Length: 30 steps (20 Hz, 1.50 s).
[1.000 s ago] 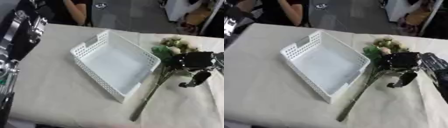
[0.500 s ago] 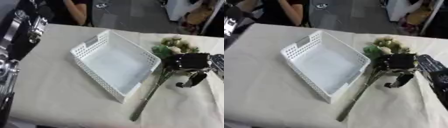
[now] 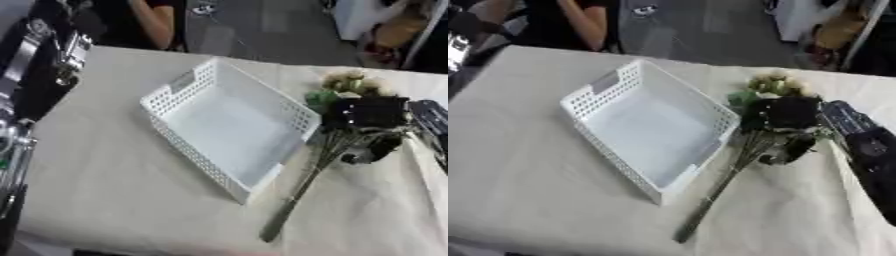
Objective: Pick up objects on the table and place them in the box.
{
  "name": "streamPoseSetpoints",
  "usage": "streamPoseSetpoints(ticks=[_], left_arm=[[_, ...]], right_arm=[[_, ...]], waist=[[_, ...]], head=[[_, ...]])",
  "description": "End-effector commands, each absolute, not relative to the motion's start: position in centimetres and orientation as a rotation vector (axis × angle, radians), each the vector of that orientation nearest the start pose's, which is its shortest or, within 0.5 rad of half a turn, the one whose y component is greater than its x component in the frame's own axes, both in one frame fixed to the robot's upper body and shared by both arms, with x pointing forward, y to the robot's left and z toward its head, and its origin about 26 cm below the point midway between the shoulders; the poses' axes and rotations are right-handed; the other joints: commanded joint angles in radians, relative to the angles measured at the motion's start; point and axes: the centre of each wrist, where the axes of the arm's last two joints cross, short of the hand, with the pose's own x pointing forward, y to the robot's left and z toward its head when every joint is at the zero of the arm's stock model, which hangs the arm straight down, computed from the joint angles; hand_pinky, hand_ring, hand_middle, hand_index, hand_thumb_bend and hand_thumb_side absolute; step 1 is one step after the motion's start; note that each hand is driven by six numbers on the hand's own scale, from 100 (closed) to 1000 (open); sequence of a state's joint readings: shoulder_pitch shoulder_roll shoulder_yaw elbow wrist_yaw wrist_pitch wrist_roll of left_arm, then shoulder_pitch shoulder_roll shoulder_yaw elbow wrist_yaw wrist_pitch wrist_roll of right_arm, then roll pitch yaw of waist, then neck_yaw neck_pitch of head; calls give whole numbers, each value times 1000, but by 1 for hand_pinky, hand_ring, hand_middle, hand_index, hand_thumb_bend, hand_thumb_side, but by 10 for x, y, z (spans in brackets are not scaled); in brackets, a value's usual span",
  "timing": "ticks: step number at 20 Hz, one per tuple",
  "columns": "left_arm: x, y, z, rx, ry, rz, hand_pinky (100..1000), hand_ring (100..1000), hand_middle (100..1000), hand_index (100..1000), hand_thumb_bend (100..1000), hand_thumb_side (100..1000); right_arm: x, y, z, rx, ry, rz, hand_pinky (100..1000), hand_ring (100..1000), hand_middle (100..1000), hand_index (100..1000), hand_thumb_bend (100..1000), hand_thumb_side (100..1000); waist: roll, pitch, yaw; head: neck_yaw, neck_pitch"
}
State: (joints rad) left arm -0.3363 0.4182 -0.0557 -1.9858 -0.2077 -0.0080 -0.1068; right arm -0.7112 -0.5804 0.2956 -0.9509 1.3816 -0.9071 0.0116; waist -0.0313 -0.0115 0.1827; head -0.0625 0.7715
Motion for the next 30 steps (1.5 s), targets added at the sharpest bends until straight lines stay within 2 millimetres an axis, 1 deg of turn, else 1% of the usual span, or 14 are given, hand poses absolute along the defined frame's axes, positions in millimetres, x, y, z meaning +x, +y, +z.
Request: streamPoseSetpoints(ticks=[1,15,16,17,18,19,20,21,22,25,26,28,29,30], left_arm=[[302,255,219,370,-2264,-748,781,1000,1000,1000,100,856],[302,255,219,370,-2264,-747,780,1000,1000,1000,100,858],[302,255,219,369,-2264,-748,780,1000,1000,1000,100,859],[302,255,219,369,-2264,-748,780,1000,1000,1000,100,859],[302,255,219,369,-2264,-749,780,1000,1000,1000,100,859],[302,254,219,368,-2264,-749,780,1000,1000,1000,100,859],[302,254,219,368,-2264,-750,780,1000,1000,1000,100,858],[302,254,220,369,-2265,-750,780,1000,1000,1000,100,858],[302,254,220,369,-2265,-751,780,1000,1000,1000,100,859],[303,254,220,370,-2265,-756,780,1000,1000,1000,100,859],[303,254,220,371,-2265,-757,780,1000,1000,1000,100,858],[303,254,221,372,-2266,-759,780,1000,1000,1000,100,857],[303,254,221,373,-2266,-760,780,1000,1000,1000,100,858],[303,255,221,373,-2266,-761,780,1000,1000,1000,100,858]], right_arm=[[443,-342,122,932,1642,-2790,971,889,865,870,339,521],[440,-357,104,947,1615,-2818,942,874,845,850,323,492],[439,-357,103,945,1605,-2821,935,865,830,840,336,486],[439,-357,102,940,1589,-2825,936,864,821,836,439,470],[439,-356,101,933,1563,-2832,910,847,800,819,361,455],[439,-356,101,928,1541,-2837,930,859,814,830,356,481],[439,-355,99,923,1520,-2841,847,818,765,788,374,392],[438,-354,98,911,1486,-2846,868,825,775,797,371,409],[438,-354,97,902,1457,-2848,723,747,697,741,403,298],[436,-351,94,867,1369,-2833,698,718,665,711,419,269],[435,-350,94,856,1349,-2821,652,660,611,660,427,210],[433,-349,93,829,1309,-2789,625,628,584,629,428,173],[432,-348,93,818,1295,-2773,633,639,593,639,430,187],[431,-348,93,812,1290,-2756,595,600,556,587,418,121]], waist=[[3,-6,4],[3,-5,3],[3,-5,3],[3,-4,3],[3,-4,4],[3,-4,4],[2,-4,4],[1,-4,5],[0,-4,6],[-4,-4,6],[-6,-5,6],[-8,-6,7],[-9,-6,7],[-10,-6,7]], head=[[-10,-2],[-10,-2],[-11,-2],[-12,-2],[-13,-2],[-14,-2],[-14,-2],[-14,-2],[-13,-2],[-11,-2],[-10,-2],[-9,-2],[-9,-2],[-8,-2]])
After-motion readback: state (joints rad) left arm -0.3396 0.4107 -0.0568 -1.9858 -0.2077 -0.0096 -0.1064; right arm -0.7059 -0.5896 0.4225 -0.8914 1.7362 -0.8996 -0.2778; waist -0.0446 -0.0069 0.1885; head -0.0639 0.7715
